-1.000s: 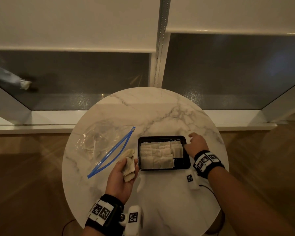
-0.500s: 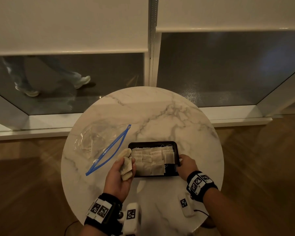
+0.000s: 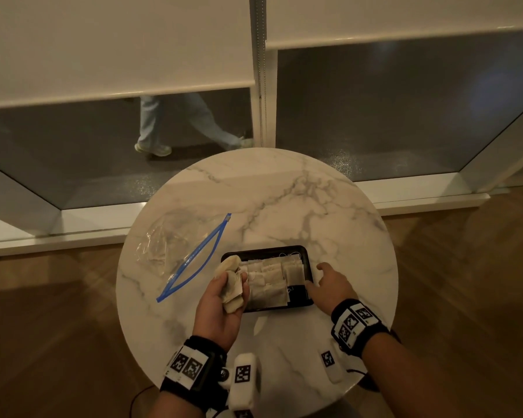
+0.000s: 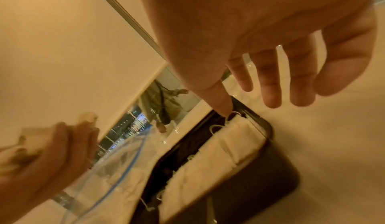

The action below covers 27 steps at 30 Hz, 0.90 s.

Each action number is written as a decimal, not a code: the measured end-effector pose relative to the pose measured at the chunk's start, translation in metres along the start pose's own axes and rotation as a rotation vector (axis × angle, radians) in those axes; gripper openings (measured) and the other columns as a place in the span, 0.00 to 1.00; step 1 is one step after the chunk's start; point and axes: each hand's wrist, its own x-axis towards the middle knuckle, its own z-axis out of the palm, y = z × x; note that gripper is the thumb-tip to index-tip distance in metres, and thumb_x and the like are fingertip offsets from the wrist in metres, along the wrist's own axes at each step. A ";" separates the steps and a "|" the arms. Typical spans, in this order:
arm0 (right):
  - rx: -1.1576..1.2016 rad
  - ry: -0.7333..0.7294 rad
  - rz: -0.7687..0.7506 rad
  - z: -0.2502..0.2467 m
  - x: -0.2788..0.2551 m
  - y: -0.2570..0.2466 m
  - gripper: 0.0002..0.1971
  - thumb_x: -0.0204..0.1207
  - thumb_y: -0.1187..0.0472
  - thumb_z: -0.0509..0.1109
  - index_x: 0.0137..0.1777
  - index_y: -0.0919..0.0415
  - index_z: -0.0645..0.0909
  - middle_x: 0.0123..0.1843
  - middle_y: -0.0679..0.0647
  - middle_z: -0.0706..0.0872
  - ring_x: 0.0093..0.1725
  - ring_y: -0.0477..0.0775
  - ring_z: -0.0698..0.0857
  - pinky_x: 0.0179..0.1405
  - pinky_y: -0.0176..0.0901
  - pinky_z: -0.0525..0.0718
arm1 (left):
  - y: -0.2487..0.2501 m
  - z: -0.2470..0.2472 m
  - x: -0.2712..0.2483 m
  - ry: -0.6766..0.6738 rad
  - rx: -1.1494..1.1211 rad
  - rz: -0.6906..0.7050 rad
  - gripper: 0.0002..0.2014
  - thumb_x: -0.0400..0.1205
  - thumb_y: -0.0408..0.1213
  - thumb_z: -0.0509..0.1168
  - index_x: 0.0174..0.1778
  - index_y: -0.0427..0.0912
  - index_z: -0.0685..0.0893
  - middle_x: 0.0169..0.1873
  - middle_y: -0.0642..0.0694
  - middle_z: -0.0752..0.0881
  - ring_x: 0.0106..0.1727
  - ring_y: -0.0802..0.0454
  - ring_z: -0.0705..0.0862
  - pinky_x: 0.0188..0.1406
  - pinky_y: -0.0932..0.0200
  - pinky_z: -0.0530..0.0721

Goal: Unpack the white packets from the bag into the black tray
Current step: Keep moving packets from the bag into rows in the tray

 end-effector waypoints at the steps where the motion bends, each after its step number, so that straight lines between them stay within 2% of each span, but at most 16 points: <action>1: 0.032 0.042 -0.038 -0.006 -0.008 -0.006 0.21 0.76 0.47 0.69 0.67 0.51 0.75 0.50 0.53 0.88 0.49 0.55 0.87 0.48 0.46 0.86 | -0.002 0.003 -0.002 -0.019 0.020 0.013 0.15 0.88 0.36 0.60 0.67 0.36 0.85 0.58 0.38 0.88 0.47 0.49 0.92 0.44 0.58 0.91; 3: 0.198 0.084 -0.161 -0.018 -0.026 -0.025 0.08 0.77 0.51 0.71 0.52 0.51 0.79 0.40 0.49 0.86 0.41 0.51 0.86 0.40 0.45 0.86 | -0.006 0.008 -0.007 -0.060 0.091 0.055 0.14 0.88 0.37 0.60 0.63 0.40 0.88 0.57 0.41 0.89 0.50 0.50 0.90 0.52 0.56 0.85; 5: 0.377 -0.024 -0.339 -0.031 -0.047 -0.047 0.03 0.76 0.54 0.74 0.42 0.51 0.83 0.37 0.46 0.86 0.37 0.42 0.85 0.38 0.36 0.82 | -0.011 0.014 -0.014 -0.103 0.177 0.091 0.14 0.89 0.37 0.58 0.63 0.43 0.88 0.54 0.44 0.89 0.52 0.51 0.88 0.52 0.54 0.81; 7: 0.454 -0.195 -0.488 -0.040 -0.065 -0.065 0.04 0.75 0.55 0.75 0.39 0.52 0.86 0.35 0.46 0.87 0.35 0.37 0.83 0.39 0.33 0.82 | -0.017 0.022 -0.020 -0.134 0.215 0.104 0.15 0.89 0.36 0.57 0.63 0.43 0.88 0.53 0.42 0.89 0.52 0.50 0.87 0.48 0.53 0.80; 8: 0.466 -0.236 -0.518 -0.042 -0.070 -0.071 0.04 0.75 0.55 0.76 0.40 0.52 0.87 0.36 0.46 0.88 0.35 0.37 0.83 0.39 0.32 0.82 | -0.020 0.025 -0.022 -0.149 0.225 0.106 0.15 0.89 0.36 0.56 0.64 0.42 0.87 0.54 0.40 0.88 0.53 0.48 0.86 0.48 0.53 0.80; 11: 0.469 -0.200 -0.494 -0.042 -0.079 -0.077 0.07 0.72 0.52 0.78 0.42 0.54 0.88 0.36 0.50 0.89 0.34 0.40 0.85 0.36 0.35 0.83 | -0.029 0.033 -0.030 -0.187 0.233 0.107 0.17 0.90 0.36 0.56 0.71 0.38 0.82 0.57 0.36 0.87 0.60 0.41 0.84 0.56 0.49 0.82; 13: 0.489 -0.205 -0.458 -0.043 -0.084 -0.077 0.06 0.71 0.55 0.79 0.40 0.56 0.87 0.34 0.52 0.89 0.31 0.42 0.84 0.31 0.38 0.84 | -0.035 0.035 -0.034 -0.196 0.226 0.113 0.17 0.90 0.36 0.56 0.73 0.37 0.81 0.58 0.34 0.87 0.62 0.39 0.84 0.60 0.47 0.82; 17: 0.641 -0.281 -0.391 -0.051 -0.093 -0.069 0.04 0.73 0.61 0.78 0.41 0.59 0.86 0.32 0.56 0.86 0.28 0.45 0.82 0.24 0.39 0.81 | -0.042 0.036 -0.042 -0.204 0.201 0.124 0.17 0.90 0.37 0.56 0.71 0.37 0.82 0.61 0.30 0.85 0.62 0.36 0.84 0.60 0.45 0.83; 21: 0.783 -0.320 -0.327 -0.062 -0.100 -0.060 0.04 0.74 0.66 0.78 0.41 0.63 0.84 0.32 0.56 0.85 0.29 0.48 0.83 0.27 0.41 0.84 | -0.042 0.034 -0.046 -0.145 0.152 0.126 0.17 0.90 0.37 0.55 0.71 0.38 0.82 0.66 0.35 0.86 0.64 0.38 0.85 0.59 0.46 0.85; 25: 1.017 -0.397 -0.220 -0.071 -0.104 -0.049 0.04 0.77 0.70 0.72 0.43 0.65 0.81 0.41 0.59 0.88 0.39 0.55 0.88 0.36 0.47 0.87 | -0.044 0.030 -0.049 -0.079 0.052 0.092 0.17 0.89 0.37 0.58 0.71 0.38 0.83 0.63 0.37 0.85 0.61 0.45 0.85 0.45 0.55 0.91; 27: 1.159 -0.458 -0.170 -0.077 -0.105 -0.044 0.04 0.79 0.71 0.68 0.44 0.65 0.78 0.43 0.62 0.88 0.42 0.60 0.89 0.37 0.51 0.88 | -0.046 0.029 -0.052 -0.074 -0.010 0.064 0.18 0.87 0.37 0.61 0.71 0.37 0.82 0.65 0.36 0.84 0.62 0.46 0.85 0.50 0.55 0.91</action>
